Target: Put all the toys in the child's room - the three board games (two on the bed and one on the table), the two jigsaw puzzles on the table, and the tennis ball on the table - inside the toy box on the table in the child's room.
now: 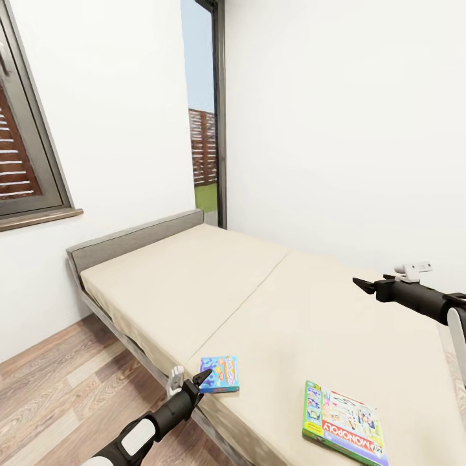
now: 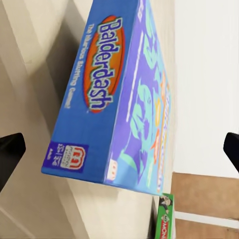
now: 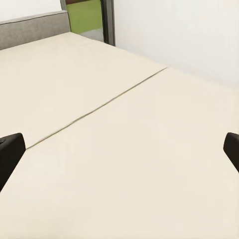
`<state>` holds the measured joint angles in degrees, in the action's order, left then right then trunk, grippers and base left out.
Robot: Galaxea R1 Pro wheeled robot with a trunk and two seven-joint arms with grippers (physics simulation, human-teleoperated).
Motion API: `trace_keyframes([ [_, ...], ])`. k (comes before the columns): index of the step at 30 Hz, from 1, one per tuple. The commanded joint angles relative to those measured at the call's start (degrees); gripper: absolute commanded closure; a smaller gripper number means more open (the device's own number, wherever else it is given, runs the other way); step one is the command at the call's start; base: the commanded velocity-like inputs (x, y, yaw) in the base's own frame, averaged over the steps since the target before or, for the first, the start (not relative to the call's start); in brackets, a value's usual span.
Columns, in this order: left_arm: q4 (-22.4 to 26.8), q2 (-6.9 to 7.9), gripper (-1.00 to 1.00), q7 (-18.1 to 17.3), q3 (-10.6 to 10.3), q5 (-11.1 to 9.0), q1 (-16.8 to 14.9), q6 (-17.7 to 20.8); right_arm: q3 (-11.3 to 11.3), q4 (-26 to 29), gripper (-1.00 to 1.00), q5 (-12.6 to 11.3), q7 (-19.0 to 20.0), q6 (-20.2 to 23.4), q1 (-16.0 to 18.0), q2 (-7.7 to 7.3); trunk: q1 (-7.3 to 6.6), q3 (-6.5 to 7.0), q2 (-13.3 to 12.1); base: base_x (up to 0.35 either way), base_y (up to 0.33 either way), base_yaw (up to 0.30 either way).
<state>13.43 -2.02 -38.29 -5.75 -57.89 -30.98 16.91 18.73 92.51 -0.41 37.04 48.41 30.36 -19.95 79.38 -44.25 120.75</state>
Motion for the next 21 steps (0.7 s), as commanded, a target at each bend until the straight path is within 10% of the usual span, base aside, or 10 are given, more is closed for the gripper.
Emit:
trace_keyframes([
  [1, 0.3, 0.01, -1.00, -0.3, -0.4, -0.7, 0.0, 0.4, 0.0, 0.0, -1.00, 0.0, 0.2, 0.4, 0.1, 0.00, -0.01, -0.06, 0.0, 0.000, 0.000, 0.000],
  [18, 1.0, -0.18, -1.00, -4.9, -0.7, -0.5, 0.0, 0.2, 0.0, 0.0, -1.00, 0.0, 0.2, 0.4, 0.1, 0.08, -0.01, -0.06, 0.0, 0.000, 0.000, 0.000],
  [19, 1.0, -0.20, 1.00, -5.0, -0.7, -0.4, 0.0, 0.2, 0.0, 0.0, -1.00, 0.0, 0.2, 0.4, 0.1, 0.08, -0.01, -0.06, 0.0, 0.000, 0.000, 0.000],
  [21, 1.1, -0.23, 1.00, -5.1, -0.7, -0.4, 0.0, 0.1, 0.0, 0.0, -1.00, 0.0, 0.2, 0.4, 0.1, 0.08, -0.01, -0.06, 0.0, 0.000, 0.000, 0.000],
])
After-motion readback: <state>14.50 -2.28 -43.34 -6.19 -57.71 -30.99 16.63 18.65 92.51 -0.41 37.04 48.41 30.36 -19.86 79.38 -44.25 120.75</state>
